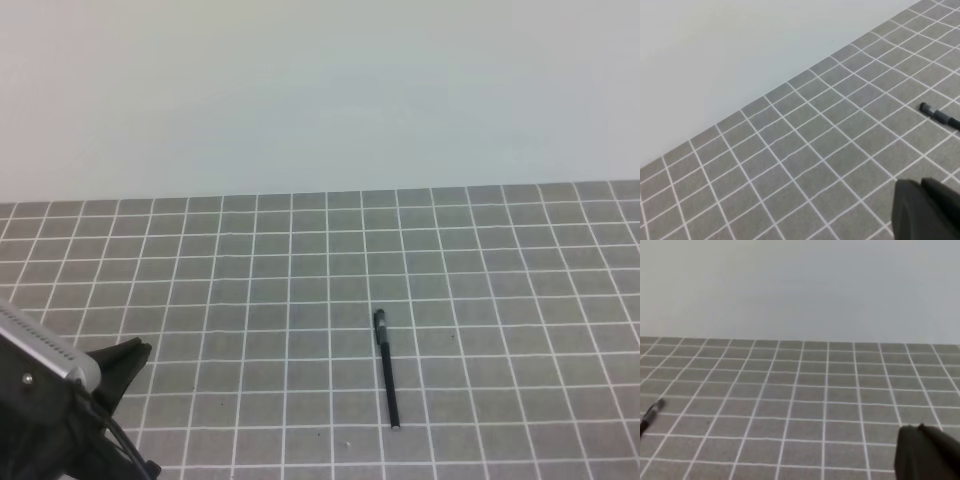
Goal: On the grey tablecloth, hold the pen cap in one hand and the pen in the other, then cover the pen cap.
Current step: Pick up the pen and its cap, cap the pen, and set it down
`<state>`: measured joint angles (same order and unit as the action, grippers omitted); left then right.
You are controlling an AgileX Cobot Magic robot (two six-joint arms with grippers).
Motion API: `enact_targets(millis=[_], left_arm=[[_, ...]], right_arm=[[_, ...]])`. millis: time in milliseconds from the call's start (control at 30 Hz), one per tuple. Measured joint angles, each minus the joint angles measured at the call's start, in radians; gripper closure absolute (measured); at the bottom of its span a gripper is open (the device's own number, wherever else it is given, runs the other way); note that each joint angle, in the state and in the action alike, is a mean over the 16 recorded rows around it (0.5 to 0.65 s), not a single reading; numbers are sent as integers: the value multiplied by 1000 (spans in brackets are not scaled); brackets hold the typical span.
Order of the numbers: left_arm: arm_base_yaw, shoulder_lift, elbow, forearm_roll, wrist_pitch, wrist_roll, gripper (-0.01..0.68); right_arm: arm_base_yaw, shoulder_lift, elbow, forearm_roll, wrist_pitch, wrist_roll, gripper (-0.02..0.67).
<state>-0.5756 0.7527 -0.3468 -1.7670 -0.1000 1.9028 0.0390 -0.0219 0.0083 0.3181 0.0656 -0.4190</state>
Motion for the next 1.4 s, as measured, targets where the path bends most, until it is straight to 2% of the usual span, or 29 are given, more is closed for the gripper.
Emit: enact_targets(millis=[167,267,567,1400], left_arm=[[0,0,0,14,-1,0,672],[0,0,0,14,-1,0,672],[0,0,0,14,0,0,673],[0,-10,1,14,0,0,674]], right_arm=[[-1,-7,15,-213,73,227,649],[-1,-7,21,-279,121,298,649],[-1,-8,26,-289,240,291,649],[-1,-4,23,-289,243,290,649]])
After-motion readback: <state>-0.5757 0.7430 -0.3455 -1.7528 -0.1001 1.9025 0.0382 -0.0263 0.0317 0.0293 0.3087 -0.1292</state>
